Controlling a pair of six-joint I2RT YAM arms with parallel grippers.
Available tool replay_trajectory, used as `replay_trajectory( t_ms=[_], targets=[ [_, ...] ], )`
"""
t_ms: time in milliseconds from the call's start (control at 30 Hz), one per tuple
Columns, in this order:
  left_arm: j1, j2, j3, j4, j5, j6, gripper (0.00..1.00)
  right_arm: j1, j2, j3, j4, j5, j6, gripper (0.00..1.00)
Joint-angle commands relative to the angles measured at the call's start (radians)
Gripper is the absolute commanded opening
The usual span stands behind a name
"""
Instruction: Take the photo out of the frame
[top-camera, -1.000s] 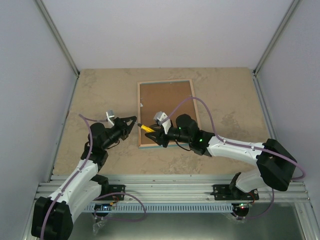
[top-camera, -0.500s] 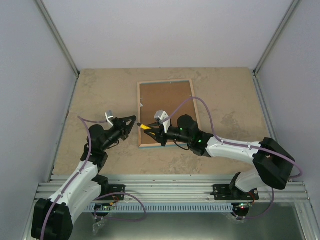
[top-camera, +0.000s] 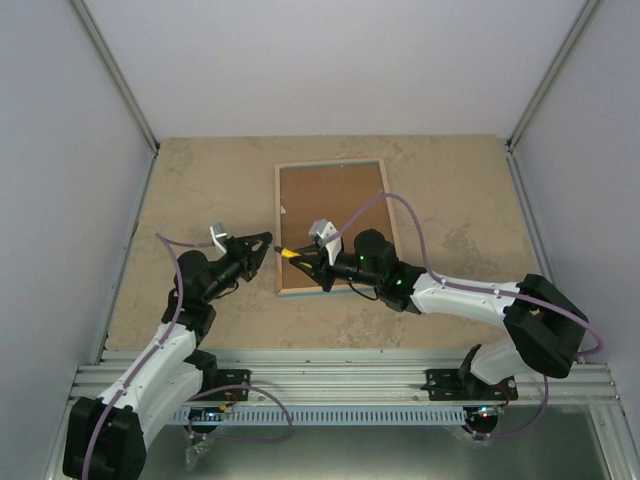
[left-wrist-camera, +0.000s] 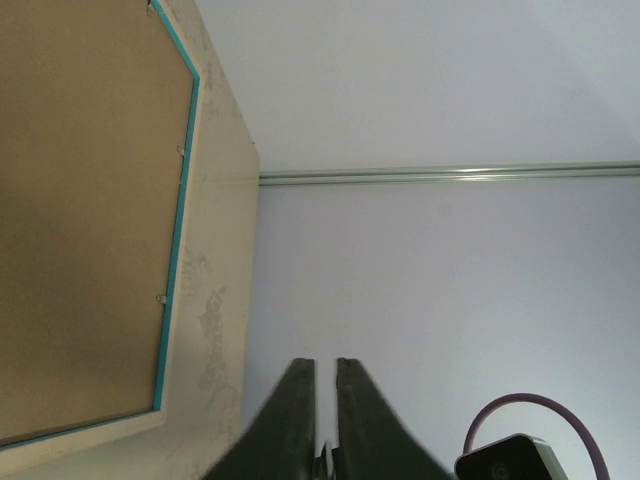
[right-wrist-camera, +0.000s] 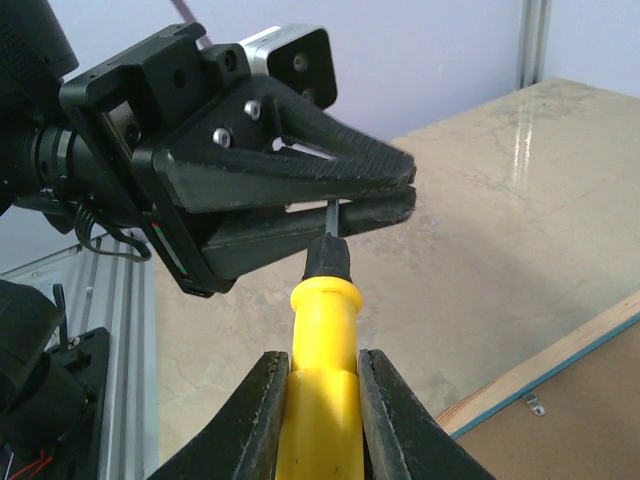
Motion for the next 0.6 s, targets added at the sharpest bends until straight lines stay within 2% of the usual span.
replay_trajectory(
  t_ms=[0,133,367,567],
  targets=[
    [0.003,0.009,0.009,-0.014,0.0,0.059,0.21,0.009,-0.011,0.034,-0.047,-0.021,-0.046,0.01],
    [0.003,0.029,0.073,-0.189,-0.046,0.215,0.39,-0.006,-0.023,0.051,-0.134,-0.01,-0.08,0.01],
    [0.003,0.078,0.281,-0.617,-0.187,0.557,0.65,-0.07,-0.056,0.065,-0.294,0.0,-0.139,0.01],
    [0.003,0.198,0.449,-0.847,-0.268,0.748,0.72,-0.121,-0.049,0.076,-0.37,0.016,-0.175,0.01]
  ],
)
